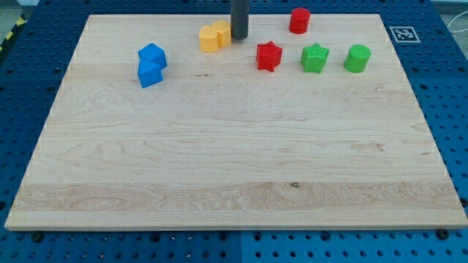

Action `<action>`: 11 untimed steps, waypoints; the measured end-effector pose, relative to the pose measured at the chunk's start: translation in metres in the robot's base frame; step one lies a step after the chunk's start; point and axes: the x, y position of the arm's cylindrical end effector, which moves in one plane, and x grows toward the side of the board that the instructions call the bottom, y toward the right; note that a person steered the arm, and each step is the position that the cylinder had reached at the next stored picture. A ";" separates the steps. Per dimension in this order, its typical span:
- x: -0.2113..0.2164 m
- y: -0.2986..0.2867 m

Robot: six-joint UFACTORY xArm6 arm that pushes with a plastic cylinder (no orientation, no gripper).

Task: Slide the red star towards the bottom right of the board

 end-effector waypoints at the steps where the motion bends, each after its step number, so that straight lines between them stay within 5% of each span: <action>1: 0.015 0.022; 3: 0.065 0.023; 7: 0.072 0.059; 11: 0.183 0.133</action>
